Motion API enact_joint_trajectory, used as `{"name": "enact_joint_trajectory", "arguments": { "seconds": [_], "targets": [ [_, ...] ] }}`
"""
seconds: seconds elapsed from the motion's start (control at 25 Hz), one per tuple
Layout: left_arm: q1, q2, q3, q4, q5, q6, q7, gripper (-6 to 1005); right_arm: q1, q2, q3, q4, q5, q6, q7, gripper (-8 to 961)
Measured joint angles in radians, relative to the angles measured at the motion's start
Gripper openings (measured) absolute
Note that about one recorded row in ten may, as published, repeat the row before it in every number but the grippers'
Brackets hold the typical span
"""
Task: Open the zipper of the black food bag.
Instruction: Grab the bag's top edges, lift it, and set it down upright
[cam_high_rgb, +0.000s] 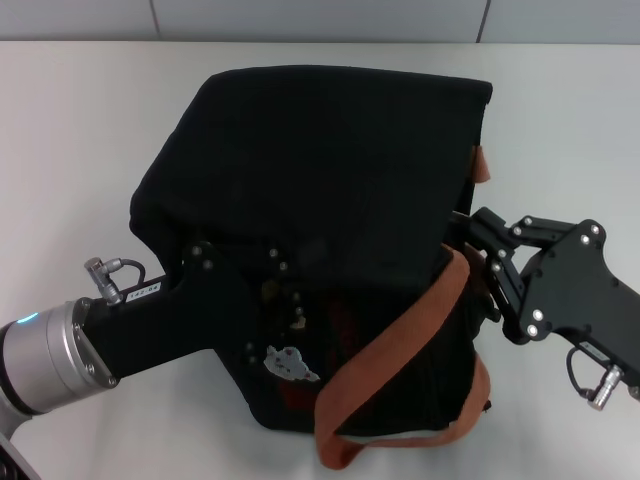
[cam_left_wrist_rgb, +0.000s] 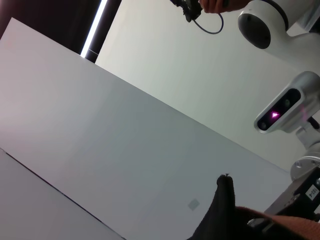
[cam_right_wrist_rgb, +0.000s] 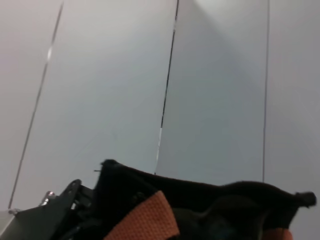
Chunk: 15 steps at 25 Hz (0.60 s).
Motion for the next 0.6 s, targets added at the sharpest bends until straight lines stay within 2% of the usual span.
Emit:
{"name": "enact_joint_trajectory", "arguments": {
  "seconds": [0.6],
  "targets": [
    [0.000,0.000,-0.001,-0.002,-0.004,-0.001,0.004,90,-0.034,-0.006,-0.035,-0.014,-0.002,-0.023,-0.027,-2]
  ]
}}
